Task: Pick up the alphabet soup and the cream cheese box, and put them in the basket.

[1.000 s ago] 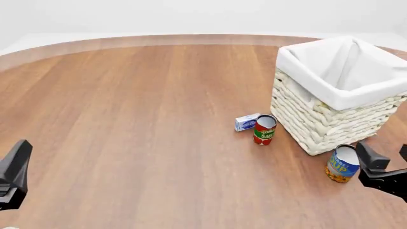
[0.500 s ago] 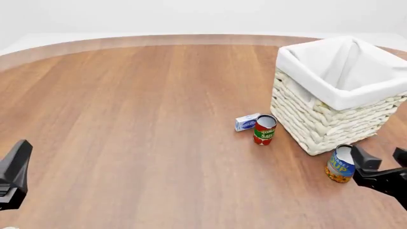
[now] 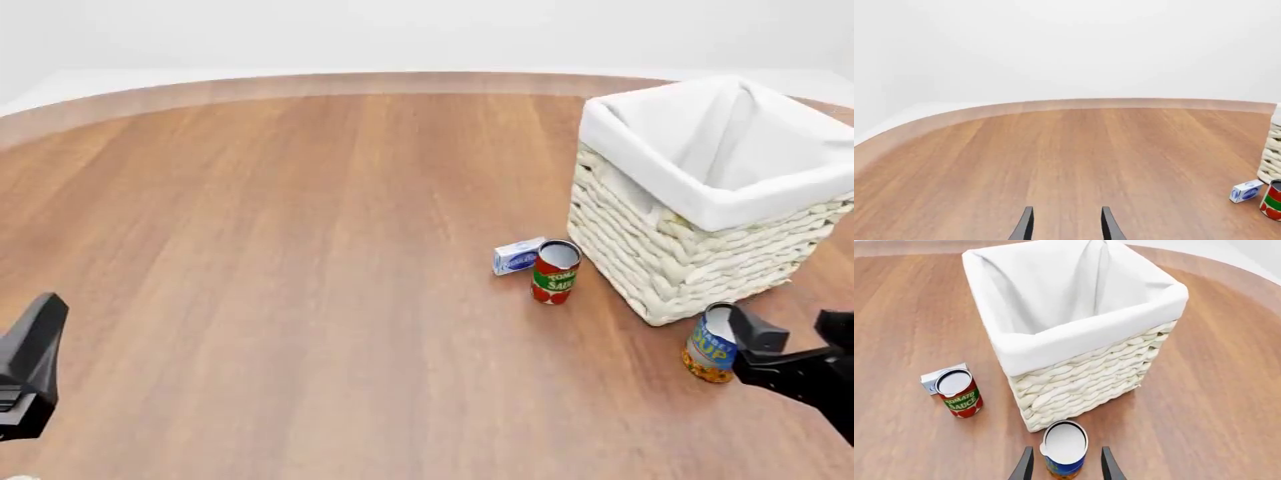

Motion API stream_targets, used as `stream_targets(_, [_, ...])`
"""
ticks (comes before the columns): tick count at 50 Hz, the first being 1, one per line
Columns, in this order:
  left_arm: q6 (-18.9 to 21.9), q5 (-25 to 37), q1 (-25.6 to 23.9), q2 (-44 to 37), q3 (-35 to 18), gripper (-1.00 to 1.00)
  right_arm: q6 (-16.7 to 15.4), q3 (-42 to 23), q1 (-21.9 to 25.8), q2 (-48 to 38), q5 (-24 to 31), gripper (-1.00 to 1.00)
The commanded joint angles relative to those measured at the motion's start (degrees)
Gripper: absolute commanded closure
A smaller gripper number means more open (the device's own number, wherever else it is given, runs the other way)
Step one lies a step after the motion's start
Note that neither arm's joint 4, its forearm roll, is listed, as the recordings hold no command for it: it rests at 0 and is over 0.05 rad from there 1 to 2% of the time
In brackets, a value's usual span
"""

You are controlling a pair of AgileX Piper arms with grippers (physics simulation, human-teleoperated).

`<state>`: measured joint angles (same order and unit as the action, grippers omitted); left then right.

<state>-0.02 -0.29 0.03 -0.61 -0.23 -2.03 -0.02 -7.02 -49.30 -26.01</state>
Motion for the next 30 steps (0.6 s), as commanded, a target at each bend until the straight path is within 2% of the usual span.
stream_targets(1, [0.0,0.0,0.0,0.0,0.0,-1.00,-0.1,0.0,-0.2,-4.1,-3.2,-1.00])
stream_targets(10, [0.0,0.0,0.0,0.0,0.0,-1.00,0.1,0.0,-0.2,-8.7,-7.1,-1.00])
stream_targets(30, [0.0,0.1,0.0,0.0,-0.1,-1.00,0.6,0.0,-0.1,-13.1,-10.8,-1.00])
